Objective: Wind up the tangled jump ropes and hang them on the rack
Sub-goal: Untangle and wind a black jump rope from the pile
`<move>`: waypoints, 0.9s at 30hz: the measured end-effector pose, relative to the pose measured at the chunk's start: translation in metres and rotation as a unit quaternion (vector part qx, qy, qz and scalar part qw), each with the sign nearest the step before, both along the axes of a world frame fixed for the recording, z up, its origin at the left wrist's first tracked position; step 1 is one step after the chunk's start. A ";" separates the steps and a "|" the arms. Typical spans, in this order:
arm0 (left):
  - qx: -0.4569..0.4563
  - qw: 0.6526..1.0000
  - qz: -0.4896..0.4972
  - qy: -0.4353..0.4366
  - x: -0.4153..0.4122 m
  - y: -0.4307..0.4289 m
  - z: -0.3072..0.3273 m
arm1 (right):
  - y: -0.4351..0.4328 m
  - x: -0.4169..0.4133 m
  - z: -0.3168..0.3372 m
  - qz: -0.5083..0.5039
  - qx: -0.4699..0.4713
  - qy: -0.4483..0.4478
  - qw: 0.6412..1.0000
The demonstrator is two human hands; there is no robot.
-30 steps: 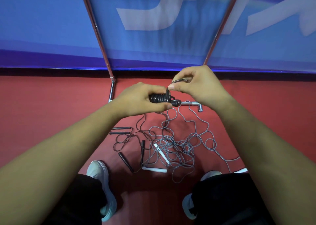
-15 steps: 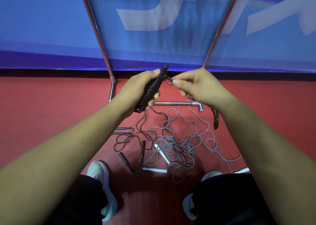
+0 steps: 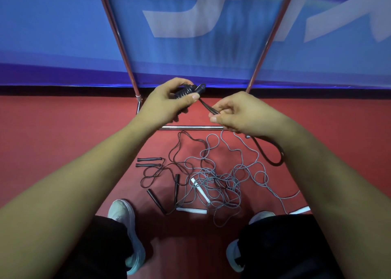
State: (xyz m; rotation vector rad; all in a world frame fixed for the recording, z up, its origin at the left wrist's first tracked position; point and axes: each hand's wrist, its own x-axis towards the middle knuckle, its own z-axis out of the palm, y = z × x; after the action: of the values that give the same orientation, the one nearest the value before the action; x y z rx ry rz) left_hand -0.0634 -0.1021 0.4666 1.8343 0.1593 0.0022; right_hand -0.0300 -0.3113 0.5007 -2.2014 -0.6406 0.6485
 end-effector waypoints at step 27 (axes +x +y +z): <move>-0.017 0.977 -0.212 -0.027 -0.021 -0.007 0.006 | 0.009 0.000 -0.004 -0.132 0.199 -0.017 0.971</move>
State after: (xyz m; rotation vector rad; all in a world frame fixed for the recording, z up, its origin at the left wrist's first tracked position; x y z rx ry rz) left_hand -0.0840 -0.1096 0.4727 1.8013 -0.2709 -0.2491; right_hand -0.0305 -0.3019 0.4963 -1.8788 -0.4375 0.3131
